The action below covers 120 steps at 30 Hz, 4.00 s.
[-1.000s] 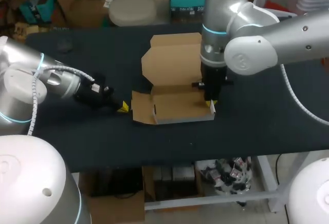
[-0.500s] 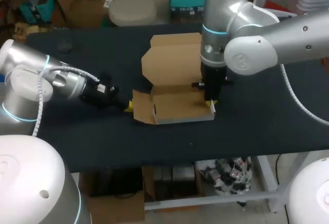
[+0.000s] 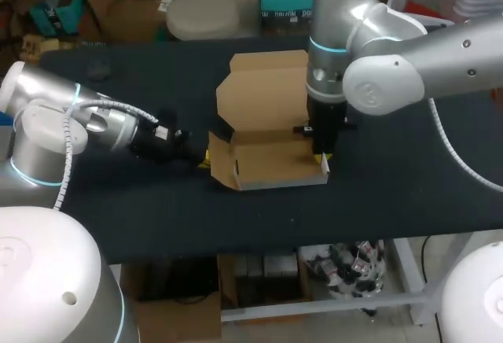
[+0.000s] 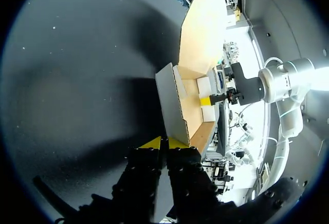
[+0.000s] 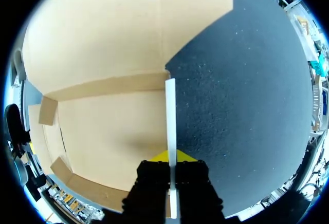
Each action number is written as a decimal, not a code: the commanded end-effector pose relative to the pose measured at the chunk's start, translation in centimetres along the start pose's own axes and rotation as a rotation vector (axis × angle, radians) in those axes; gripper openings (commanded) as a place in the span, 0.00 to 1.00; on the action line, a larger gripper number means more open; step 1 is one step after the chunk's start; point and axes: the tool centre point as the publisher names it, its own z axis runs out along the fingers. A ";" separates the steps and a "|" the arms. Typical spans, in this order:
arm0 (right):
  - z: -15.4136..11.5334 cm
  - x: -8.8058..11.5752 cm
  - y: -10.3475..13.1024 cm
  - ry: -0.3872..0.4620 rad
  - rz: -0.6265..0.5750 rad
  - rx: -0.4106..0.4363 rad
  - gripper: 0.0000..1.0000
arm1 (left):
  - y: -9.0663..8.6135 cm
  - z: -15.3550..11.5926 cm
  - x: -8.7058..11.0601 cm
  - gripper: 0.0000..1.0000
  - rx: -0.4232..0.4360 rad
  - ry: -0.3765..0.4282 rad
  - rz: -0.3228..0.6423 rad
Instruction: Assemble the packaging by folding the flat box into shape, placing the metal phone stand inside, and closing the box properly
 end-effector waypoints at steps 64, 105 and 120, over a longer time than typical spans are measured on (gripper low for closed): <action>-0.1 0.1 0.1 -0.004 0.001 0.002 0.00 | -2.8 3.9 3.9 0.44 0.093 -0.240 -0.072; -0.1 0.1 0.1 -0.004 0.001 0.002 0.00 | -2.9 4.0 3.6 0.48 0.094 -0.631 -0.113; -0.1 0.1 0.1 -0.004 0.001 0.002 0.00 | -2.0 2.6 3.8 0.49 0.006 -0.587 -0.120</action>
